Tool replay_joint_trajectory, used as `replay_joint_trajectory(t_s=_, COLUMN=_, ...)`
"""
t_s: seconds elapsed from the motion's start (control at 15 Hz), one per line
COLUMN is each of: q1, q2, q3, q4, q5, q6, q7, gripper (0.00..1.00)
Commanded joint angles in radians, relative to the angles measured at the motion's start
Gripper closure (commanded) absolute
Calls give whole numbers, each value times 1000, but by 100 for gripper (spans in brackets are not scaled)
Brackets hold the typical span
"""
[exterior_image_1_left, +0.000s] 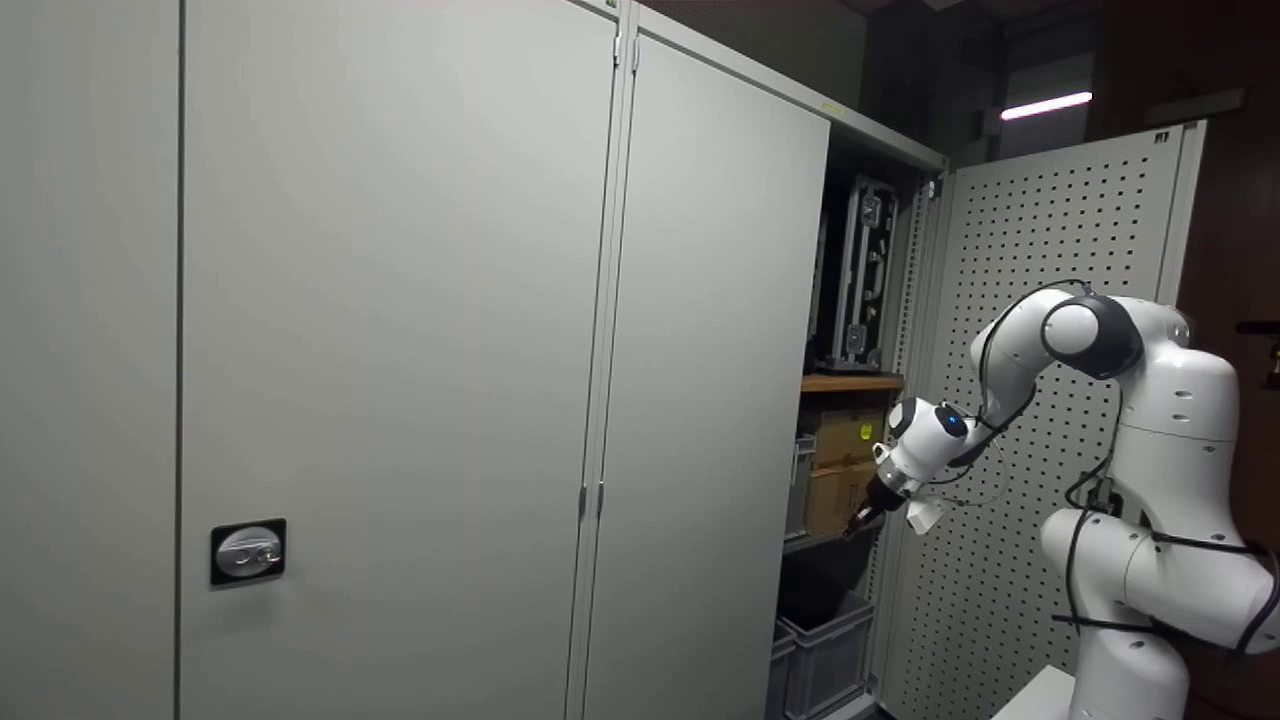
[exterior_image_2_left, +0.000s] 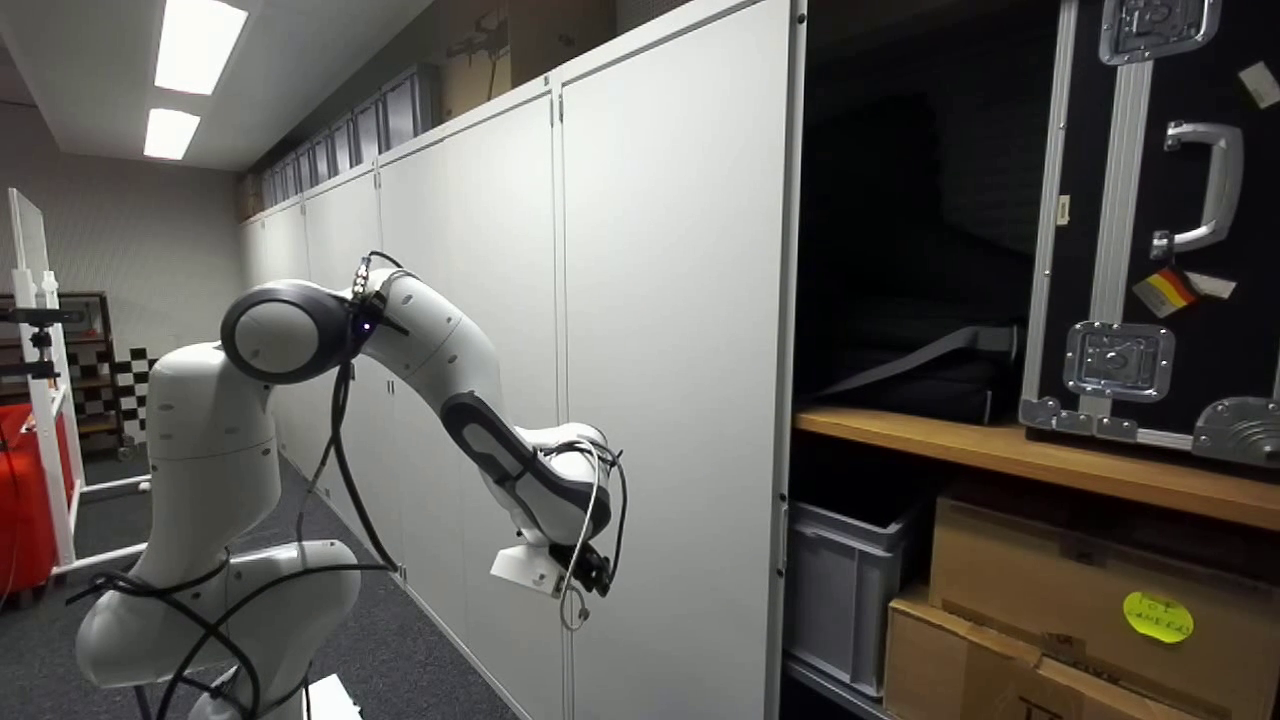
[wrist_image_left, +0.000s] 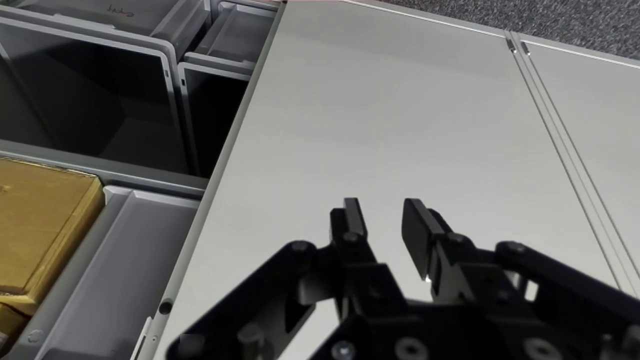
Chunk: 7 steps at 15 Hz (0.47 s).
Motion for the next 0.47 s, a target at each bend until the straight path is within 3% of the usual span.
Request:
replay_joint_trajectory(t_s=0.0, q1=-7, q2=29, q3=15, q4=24, q5=0, q6=0, q7=-7, gripper=37)
replay_joint_trajectory(t_s=0.07, q1=0, q2=1, q3=5, q4=2, q5=0, q6=-2, q7=-1, gripper=55)
replay_joint_trajectory(t_s=0.2, q1=0, q2=2, q3=6, q4=7, q5=0, q6=-2, q7=-1, gripper=39)
replay_joint_trajectory(t_s=0.4, q1=0, q2=3, q3=7, q4=8, q5=0, q6=-2, q7=-1, gripper=37)
